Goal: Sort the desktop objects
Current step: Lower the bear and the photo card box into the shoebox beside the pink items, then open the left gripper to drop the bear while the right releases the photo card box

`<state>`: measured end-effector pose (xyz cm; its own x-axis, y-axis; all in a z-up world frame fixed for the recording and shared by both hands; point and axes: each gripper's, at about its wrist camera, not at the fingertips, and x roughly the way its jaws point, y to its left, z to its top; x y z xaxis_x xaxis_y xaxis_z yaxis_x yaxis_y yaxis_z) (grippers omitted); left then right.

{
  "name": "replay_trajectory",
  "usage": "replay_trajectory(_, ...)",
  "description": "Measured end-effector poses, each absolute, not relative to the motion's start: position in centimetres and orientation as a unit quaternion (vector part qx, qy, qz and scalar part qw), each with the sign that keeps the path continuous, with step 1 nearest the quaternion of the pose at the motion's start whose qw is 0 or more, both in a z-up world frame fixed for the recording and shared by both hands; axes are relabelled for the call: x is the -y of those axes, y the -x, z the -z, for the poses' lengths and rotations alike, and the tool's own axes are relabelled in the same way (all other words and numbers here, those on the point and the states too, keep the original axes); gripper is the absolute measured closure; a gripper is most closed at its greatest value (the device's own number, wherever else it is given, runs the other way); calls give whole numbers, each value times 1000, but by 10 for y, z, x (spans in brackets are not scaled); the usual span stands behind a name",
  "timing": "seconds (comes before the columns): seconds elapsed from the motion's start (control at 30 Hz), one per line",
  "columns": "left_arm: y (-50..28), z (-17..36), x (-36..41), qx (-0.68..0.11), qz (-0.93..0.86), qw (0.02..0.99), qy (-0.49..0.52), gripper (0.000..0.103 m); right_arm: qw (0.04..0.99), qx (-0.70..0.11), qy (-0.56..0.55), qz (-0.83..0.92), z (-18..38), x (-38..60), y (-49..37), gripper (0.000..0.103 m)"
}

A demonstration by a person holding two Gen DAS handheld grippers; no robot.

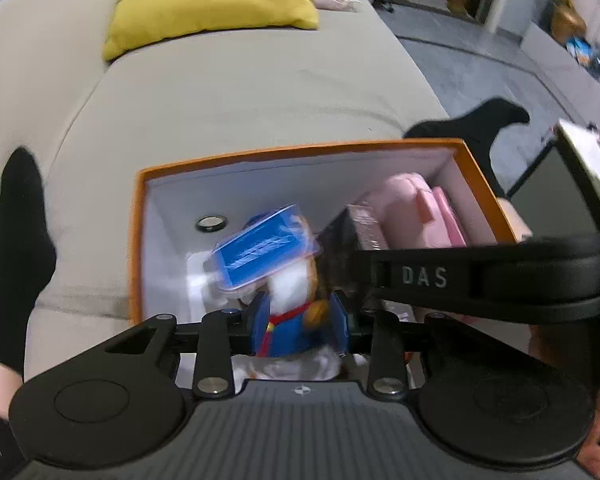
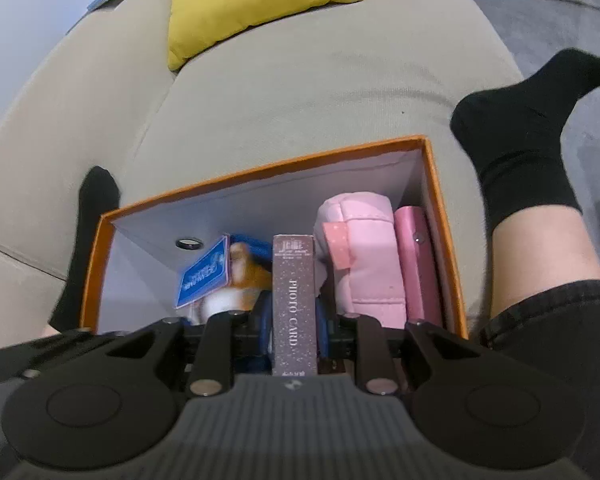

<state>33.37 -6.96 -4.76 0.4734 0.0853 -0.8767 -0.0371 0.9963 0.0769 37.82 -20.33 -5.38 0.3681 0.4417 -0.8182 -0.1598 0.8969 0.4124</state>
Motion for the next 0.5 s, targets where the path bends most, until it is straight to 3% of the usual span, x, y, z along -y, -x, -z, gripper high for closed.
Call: replay_trajectory(0.5, -314, 39, 74, -504, 41, 859, -82, 69, 815, -539, -87, -193, 61, 188, -369, 79)
